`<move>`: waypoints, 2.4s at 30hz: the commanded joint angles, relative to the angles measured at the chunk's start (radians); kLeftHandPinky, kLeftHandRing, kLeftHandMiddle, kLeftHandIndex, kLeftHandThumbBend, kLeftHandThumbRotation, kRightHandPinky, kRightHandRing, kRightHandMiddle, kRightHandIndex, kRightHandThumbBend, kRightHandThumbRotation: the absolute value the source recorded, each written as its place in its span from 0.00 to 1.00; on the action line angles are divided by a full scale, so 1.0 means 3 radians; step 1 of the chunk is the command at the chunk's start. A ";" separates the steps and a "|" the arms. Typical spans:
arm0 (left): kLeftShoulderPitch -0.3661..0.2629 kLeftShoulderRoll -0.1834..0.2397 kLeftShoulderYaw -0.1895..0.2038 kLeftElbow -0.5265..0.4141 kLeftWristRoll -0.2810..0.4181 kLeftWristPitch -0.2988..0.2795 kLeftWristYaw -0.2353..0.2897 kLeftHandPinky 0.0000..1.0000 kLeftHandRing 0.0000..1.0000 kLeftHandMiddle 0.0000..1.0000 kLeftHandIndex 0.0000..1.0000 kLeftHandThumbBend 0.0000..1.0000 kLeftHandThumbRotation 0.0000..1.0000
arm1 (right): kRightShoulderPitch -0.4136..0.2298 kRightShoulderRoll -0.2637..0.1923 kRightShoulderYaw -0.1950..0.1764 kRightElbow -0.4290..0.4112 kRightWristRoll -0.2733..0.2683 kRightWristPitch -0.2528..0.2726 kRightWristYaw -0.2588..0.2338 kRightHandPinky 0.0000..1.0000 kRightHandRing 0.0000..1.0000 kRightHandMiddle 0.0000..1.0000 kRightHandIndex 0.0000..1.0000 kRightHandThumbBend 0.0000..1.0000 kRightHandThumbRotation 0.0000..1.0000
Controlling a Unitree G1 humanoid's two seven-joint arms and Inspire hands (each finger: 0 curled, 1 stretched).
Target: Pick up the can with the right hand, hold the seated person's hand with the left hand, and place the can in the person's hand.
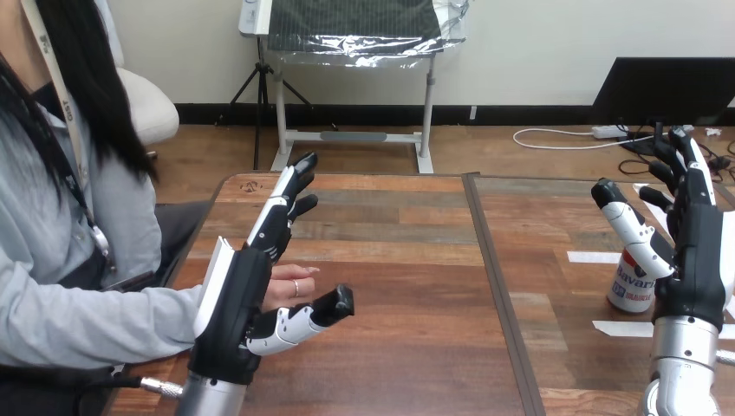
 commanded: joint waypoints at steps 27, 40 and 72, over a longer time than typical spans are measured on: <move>-0.0110 0.0029 0.0068 -0.0019 -0.0168 -0.0049 -0.0163 0.89 0.95 0.98 0.94 1.00 0.72 | -0.0253 -0.0263 0.0020 0.0012 -0.0108 0.0307 -0.0270 0.83 0.89 0.88 0.94 1.00 0.56; -0.0105 0.0034 0.0089 -0.0016 -0.0237 -0.0062 -0.0252 0.89 0.96 0.98 0.95 1.00 0.73 | -0.0242 -0.0307 0.0085 0.0073 -0.0232 0.0485 -0.0403 0.88 0.89 0.87 0.94 1.00 0.58; -0.0057 0.0061 0.0144 -0.0080 -0.0331 -0.0050 -0.0403 0.90 0.97 0.99 0.95 1.00 0.72 | -0.0283 -0.0321 0.0191 0.0345 -0.0326 0.0781 -0.0477 0.92 0.90 0.87 0.93 1.00 0.53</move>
